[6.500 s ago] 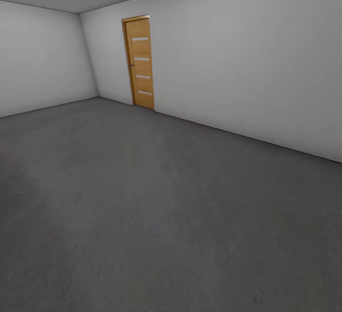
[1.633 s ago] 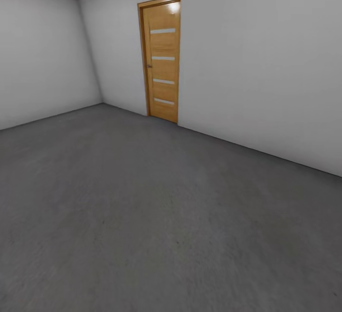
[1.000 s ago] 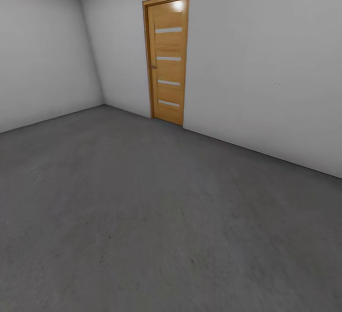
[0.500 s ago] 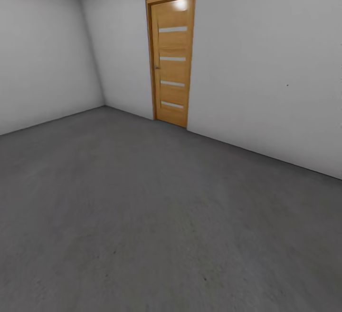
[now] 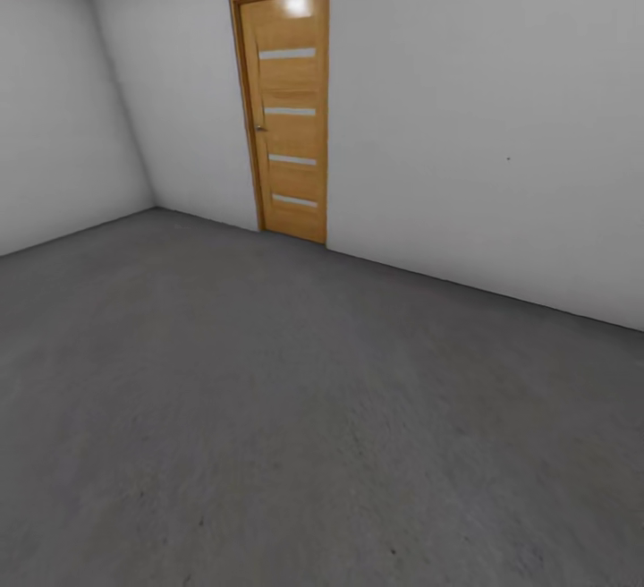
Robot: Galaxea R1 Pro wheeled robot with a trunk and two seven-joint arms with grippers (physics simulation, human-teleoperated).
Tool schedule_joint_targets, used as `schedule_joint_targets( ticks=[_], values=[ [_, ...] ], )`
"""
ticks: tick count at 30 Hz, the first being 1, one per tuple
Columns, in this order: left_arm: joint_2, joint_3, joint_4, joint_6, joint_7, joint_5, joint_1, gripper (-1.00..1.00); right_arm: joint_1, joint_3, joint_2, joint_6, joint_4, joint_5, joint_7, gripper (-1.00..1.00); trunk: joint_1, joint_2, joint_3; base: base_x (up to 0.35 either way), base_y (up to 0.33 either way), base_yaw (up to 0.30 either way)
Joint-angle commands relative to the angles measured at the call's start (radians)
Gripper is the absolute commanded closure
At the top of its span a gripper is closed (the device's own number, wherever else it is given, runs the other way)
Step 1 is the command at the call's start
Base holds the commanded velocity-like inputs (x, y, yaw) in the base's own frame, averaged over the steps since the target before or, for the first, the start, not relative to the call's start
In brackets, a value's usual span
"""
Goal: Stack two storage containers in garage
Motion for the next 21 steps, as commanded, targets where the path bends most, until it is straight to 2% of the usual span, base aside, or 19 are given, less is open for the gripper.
schedule_joint_targets(
  ticks=[1,7,21],
  values=[
    [0.0,0.003,-0.002,-0.001,-0.001,0.004,0.001,-1.0,-0.001,0.001,0.0,-0.003,0.001,0.004,0.0,-1.0,0.001,0.0,-0.001,0.275,0.236,-0.283],
    [0.0,0.003,-0.002,-0.001,-0.001,0.004,0.001,-1.0,-0.001,0.002,0.001,-0.003,0.001,0.004,0.0,-1.0,0.001,0.0,-0.001,0.275,0.236,-0.184],
    [0.0,0.003,-0.002,-0.001,-0.001,0.004,0.001,-1.0,-0.001,0.005,-0.001,-0.001,0.001,0.004,0.0,-1.0,0.001,0.0,-0.001,0.274,0.232,-0.007]
  ],
)
